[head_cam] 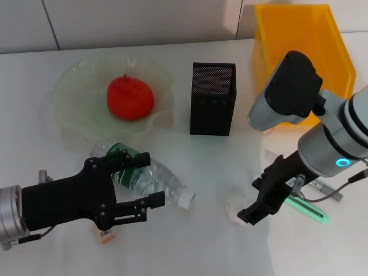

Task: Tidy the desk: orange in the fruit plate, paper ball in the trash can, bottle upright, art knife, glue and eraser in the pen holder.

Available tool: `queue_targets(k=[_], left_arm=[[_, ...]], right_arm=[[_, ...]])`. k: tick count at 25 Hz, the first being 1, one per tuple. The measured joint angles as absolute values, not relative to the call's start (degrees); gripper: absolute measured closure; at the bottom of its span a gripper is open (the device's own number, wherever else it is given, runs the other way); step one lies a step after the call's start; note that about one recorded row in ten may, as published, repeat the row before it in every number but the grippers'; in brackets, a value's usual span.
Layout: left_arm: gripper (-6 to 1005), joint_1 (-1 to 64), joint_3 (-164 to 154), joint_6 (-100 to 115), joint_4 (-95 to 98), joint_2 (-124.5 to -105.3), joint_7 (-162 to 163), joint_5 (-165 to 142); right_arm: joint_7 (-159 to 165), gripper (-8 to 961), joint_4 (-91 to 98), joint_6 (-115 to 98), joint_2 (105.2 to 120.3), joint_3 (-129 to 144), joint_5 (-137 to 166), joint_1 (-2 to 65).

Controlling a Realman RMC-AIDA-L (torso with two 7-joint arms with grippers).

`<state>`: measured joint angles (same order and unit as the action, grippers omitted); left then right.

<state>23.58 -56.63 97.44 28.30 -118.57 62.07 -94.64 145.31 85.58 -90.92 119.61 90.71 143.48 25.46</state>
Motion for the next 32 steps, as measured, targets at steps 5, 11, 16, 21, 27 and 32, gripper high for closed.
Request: queue_targets(k=[5, 11, 16, 21, 27, 32], left_arm=[[212, 23.44, -56.75, 97.54, 28.30, -118.56, 62.01, -94.65], [213, 23.38, -56.63, 98.24, 28.11, -118.56, 61.99, -94.65], [214, 23.37, -56.59, 98.78, 28.29, -118.56, 62.23, -94.66], [215, 23.45, -56.59, 99.07, 28.35, -118.56, 62.30, -94.66], [215, 23.68, -56.59, 99.14, 28.39, -118.56, 62.21, -94.64], [216, 23.76, -56.60, 99.14, 28.74, -118.56, 62.05, -94.53]], right_arm=[[145.43, 228, 82.51, -87.87, 119.61, 91.94, 143.22, 26.66], [145.92, 237, 82.19, -87.18, 119.66, 93.58, 143.16, 27.08], [146.52, 244, 80.22, -87.18, 119.53, 93.69, 143.10, 28.42], [146.72, 422, 80.11, -87.64, 119.50, 93.50, 143.08, 28.72], [147.26, 609, 82.47, -88.79, 119.42, 91.55, 142.10, 28.30], [146.95, 670, 88.53, -91.57, 119.30, 84.39, 140.03, 26.87]])
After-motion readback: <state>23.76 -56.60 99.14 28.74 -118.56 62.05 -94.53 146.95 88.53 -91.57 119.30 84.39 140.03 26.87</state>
